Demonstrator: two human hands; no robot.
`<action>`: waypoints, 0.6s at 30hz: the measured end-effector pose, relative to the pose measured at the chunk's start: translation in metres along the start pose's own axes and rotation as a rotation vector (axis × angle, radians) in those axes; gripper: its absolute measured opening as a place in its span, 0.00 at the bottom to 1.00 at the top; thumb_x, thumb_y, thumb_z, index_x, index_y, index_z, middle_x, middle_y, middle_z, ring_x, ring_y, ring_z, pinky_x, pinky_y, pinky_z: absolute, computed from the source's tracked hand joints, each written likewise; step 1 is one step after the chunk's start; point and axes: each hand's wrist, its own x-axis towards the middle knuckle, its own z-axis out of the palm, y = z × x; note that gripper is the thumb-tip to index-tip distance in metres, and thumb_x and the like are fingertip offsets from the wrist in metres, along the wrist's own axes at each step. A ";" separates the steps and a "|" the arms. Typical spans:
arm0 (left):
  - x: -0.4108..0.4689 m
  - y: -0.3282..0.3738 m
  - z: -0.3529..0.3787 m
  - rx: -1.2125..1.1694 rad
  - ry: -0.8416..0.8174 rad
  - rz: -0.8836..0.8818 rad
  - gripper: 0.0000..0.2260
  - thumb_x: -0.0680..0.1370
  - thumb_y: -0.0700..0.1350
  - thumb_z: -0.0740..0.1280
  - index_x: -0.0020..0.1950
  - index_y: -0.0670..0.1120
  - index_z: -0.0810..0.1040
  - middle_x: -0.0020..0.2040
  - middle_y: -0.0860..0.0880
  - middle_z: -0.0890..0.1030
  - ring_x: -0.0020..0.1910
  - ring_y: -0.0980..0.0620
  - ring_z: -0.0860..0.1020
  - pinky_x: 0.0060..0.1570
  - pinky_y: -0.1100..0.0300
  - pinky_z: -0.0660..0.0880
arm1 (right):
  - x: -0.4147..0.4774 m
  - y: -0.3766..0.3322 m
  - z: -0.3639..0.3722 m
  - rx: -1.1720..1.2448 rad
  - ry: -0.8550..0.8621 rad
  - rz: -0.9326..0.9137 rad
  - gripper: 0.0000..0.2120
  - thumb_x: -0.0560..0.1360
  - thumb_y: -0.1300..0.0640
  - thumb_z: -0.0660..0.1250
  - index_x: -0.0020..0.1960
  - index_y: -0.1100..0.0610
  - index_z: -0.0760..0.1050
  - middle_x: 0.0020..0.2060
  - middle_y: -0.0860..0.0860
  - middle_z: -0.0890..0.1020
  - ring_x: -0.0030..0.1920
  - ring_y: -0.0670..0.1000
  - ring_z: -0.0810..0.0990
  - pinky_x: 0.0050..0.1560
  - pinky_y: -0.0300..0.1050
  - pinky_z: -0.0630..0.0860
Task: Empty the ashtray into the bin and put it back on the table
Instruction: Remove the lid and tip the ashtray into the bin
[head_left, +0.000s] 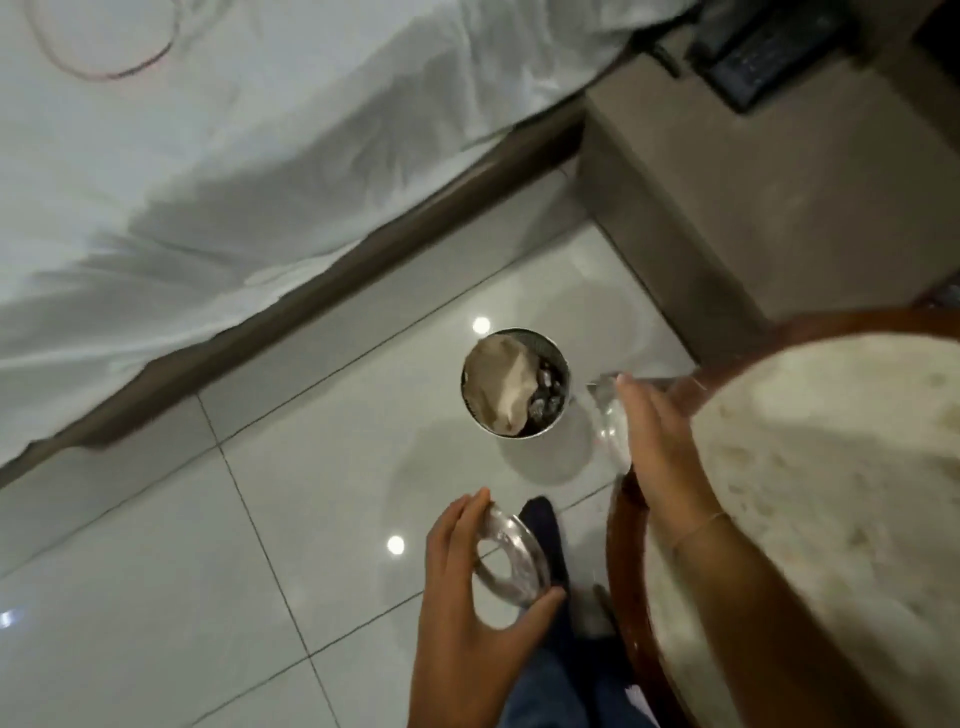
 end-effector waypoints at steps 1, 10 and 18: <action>-0.002 -0.009 -0.005 -0.006 0.019 -0.028 0.48 0.66 0.53 0.86 0.80 0.63 0.65 0.78 0.55 0.69 0.78 0.53 0.70 0.71 0.64 0.70 | -0.002 -0.009 0.008 -0.076 0.011 -0.188 0.18 0.85 0.38 0.64 0.68 0.46 0.79 0.59 0.43 0.84 0.63 0.51 0.83 0.51 0.39 0.83; -0.034 -0.062 -0.004 -0.118 0.261 -0.276 0.46 0.65 0.52 0.87 0.75 0.70 0.66 0.78 0.57 0.71 0.76 0.58 0.71 0.70 0.67 0.71 | 0.075 0.010 0.125 -0.492 -0.106 -0.564 0.37 0.74 0.40 0.81 0.78 0.49 0.72 0.72 0.53 0.82 0.71 0.56 0.82 0.69 0.55 0.84; -0.040 -0.063 0.015 -0.182 0.300 -0.362 0.46 0.66 0.46 0.87 0.79 0.47 0.69 0.75 0.47 0.74 0.74 0.58 0.71 0.71 0.63 0.71 | 0.104 0.004 0.125 -0.624 -0.014 -0.751 0.36 0.74 0.32 0.76 0.76 0.47 0.74 0.69 0.50 0.84 0.67 0.52 0.84 0.66 0.56 0.86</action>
